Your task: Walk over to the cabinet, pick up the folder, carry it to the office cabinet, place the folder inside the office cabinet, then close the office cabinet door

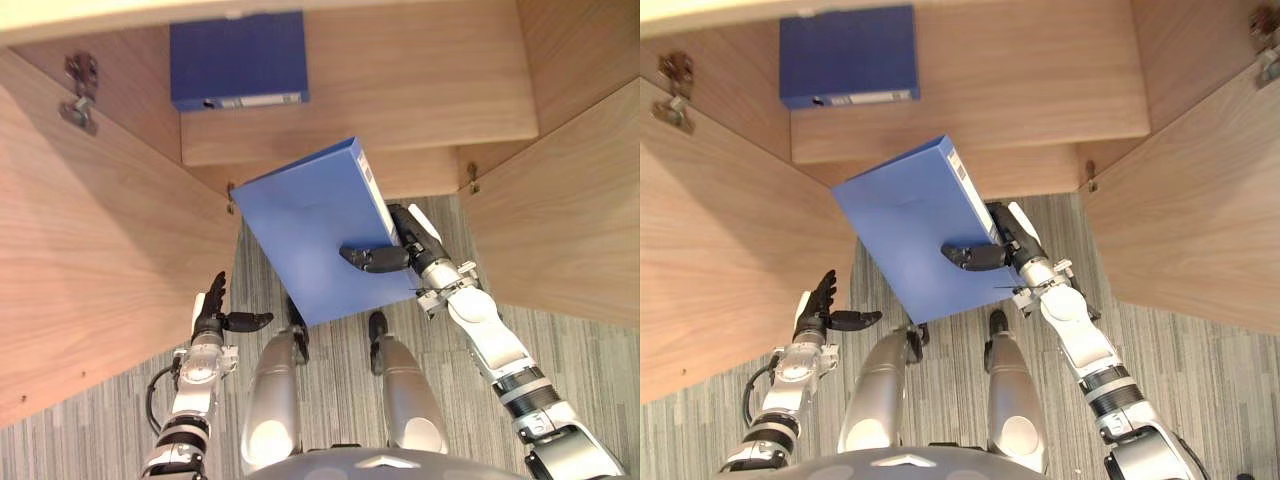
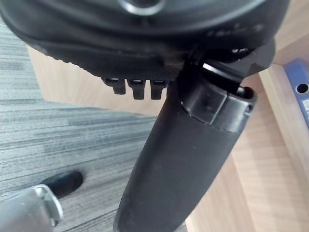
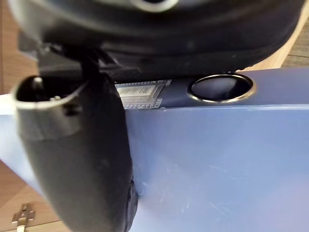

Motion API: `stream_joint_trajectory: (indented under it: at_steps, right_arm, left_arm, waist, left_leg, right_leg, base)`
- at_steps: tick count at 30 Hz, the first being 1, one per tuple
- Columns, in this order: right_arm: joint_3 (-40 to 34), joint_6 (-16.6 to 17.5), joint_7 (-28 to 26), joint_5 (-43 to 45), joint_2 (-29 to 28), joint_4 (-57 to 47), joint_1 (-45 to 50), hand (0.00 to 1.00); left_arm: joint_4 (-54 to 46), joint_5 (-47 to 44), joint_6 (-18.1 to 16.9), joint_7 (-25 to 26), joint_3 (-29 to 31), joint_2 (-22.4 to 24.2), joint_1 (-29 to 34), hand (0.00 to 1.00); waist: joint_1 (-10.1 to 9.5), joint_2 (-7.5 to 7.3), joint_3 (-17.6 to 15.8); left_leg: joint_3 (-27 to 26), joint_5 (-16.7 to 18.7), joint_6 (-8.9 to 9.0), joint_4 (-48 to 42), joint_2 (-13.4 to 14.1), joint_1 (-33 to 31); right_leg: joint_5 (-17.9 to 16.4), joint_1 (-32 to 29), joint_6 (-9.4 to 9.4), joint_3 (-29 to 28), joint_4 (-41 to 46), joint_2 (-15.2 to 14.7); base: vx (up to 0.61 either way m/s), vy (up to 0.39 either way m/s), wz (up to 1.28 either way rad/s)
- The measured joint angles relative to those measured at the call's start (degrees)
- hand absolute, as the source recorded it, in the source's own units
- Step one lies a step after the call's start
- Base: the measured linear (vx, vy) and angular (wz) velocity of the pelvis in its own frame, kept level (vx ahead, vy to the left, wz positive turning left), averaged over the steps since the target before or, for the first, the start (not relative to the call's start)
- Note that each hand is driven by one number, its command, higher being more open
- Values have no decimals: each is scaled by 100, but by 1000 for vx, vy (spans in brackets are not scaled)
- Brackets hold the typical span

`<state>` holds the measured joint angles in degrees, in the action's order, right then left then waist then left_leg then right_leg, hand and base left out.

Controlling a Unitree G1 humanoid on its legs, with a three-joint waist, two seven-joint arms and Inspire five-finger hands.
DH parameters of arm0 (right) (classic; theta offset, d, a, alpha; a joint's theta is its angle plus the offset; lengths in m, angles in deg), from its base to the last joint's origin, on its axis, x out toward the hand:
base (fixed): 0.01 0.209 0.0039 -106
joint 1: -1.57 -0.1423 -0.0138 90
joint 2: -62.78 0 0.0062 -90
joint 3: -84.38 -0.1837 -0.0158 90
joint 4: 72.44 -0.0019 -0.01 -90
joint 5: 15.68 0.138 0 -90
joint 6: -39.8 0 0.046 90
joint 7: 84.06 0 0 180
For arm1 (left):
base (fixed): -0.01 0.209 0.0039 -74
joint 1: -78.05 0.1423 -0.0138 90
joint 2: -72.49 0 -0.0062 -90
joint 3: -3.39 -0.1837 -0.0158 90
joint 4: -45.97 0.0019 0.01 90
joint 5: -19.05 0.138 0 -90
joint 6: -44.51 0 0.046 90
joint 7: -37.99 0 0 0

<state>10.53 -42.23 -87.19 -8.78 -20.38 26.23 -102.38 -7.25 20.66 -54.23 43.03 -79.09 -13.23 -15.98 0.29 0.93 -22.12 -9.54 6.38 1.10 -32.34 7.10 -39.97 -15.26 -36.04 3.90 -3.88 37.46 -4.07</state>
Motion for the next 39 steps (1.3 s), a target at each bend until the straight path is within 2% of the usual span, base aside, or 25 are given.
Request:
stream_joint_trajectory:
  at_steps: [5,8,10,12,18,26,28,32,39]
  right_arm:
    - [-482,-3,166,499,-236,-612,15,0]
    - [-1201,37,375,1289,-577,-1045,-88,0]
    - [-1867,143,608,1838,-762,-1120,-339,0]
    - [-2254,238,757,2176,-759,-1160,-493,0]
    - [-3126,480,953,3250,-649,-1178,-915,0]
    - [-3476,718,1093,4483,-205,-1098,-1799,0]
    - [-3555,878,1153,4845,-25,-825,-2217,0]
    - [-3553,920,1250,5192,213,-497,-2724,0]
    - [-3514,933,1462,5879,305,742,-4069,0]
  left_arm:
    - [-507,-134,9,-9,-11,102,-40,100]
    - [-1380,-349,39,-49,-11,201,-75,100]
    - [-2437,-494,22,-74,-7,293,91,100]
    - [-3028,-618,-51,-112,55,321,277,100]
    - [-3713,-893,-112,-222,278,325,564,100]
    - [-4051,-1085,-121,-282,247,338,610,100]
    - [-4133,-1116,-123,-281,230,339,652,100]
    - [-4170,-1124,-123,-251,181,339,761,100]
    - [-3856,-1126,-101,-225,-86,339,699,100]
  waist:
    - [-76,36,-235]
    - [-207,61,-356]
    - [-312,93,-473]
    - [-385,107,-485]
    - [-469,179,-521]
    - [-590,194,-525]
    - [-600,199,-523]
    - [-606,212,-512]
    - [-608,219,-508]
  left_leg:
    - [89,240,-43,-839,97,-926]
    - [176,338,-56,-1339,97,-1524]
    - [238,410,-38,-1625,81,-1851]
    - [261,470,-31,-1813,79,-2078]
    - [379,502,-11,-2062,79,-2619]
    - [436,491,3,-2149,81,-2908]
    - [494,468,20,-2136,49,-2959]
    - [536,426,42,-2105,22,-3078]
    - [550,273,99,-1927,-9,-3124]
  right_leg:
    - [-327,-873,-3,33,867,-6]
    - [-570,-1433,-15,90,1458,-52]
    - [-743,-1723,-42,175,1820,-114]
    - [-852,-1949,-57,177,2054,-132]
    - [-964,-2447,-75,246,2356,-138]
    - [-971,-2714,-70,275,2461,-139]
    - [-979,-2727,-81,348,2461,-168]
    - [-990,-2820,-99,414,2459,-191]
    - [-988,-2902,-103,492,2443,-224]
  base:
    - [-78,-13,8]
    - [-27,-31,24]
    - [-46,-27,27]
    - [-50,-19,11]
    - [-49,12,8]
    - [-44,59,3]
    - [-52,57,11]
    - [-44,53,9]
    - [-37,42,9]
